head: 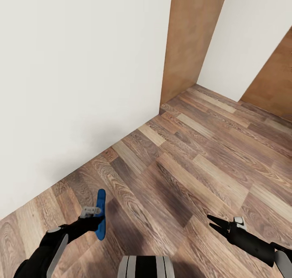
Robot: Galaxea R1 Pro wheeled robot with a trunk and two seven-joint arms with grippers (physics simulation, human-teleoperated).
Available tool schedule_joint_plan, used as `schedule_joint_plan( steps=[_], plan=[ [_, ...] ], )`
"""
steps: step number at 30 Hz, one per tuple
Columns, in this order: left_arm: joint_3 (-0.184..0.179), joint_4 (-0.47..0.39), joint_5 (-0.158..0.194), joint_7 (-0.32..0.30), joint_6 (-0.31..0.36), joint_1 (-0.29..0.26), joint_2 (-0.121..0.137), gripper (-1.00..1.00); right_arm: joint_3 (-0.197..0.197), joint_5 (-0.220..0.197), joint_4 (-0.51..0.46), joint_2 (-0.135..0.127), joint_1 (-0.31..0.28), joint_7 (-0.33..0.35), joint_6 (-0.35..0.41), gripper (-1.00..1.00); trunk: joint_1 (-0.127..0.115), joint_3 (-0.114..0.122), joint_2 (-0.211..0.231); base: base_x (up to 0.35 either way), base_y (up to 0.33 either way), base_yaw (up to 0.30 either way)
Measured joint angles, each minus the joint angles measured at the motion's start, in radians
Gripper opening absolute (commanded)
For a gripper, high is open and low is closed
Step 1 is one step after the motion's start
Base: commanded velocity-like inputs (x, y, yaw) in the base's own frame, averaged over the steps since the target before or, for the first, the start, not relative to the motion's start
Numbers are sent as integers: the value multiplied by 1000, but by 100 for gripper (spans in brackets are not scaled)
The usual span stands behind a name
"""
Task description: In the bedroom, move the book from the bed onto either nightstand, and place the two sandals side by side next to the bed.
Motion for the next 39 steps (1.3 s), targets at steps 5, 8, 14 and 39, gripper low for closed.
schedule_joint_plan(
  steps=[5, 8, 14, 39],
  plan=[
    [0, -1, 27, -61, 3, 2, 14, -100, 0, 104, 52, 2, 0, -70, -14, 100, -2, 19, 1, 0, 0, 0],
    [0, 4, 33, -99, 2, 12, 17, -100, 0, 283, 126, 0, 0, -97, -86, 100, -4, 31, 2, 0, 0, 0],
    [23, 101, 33, -259, -8, 24, 37, -100, 0, 471, 313, 2, 0, -102, -321, 100, -6, 54, 3, 0, 0, 0],
    [122, 274, 29, -319, -115, 26, 11, -100, 1, 509, 593, -2, 0, -95, -592, 100, -18, 151, 9, 0, 0, 0]
  ],
)
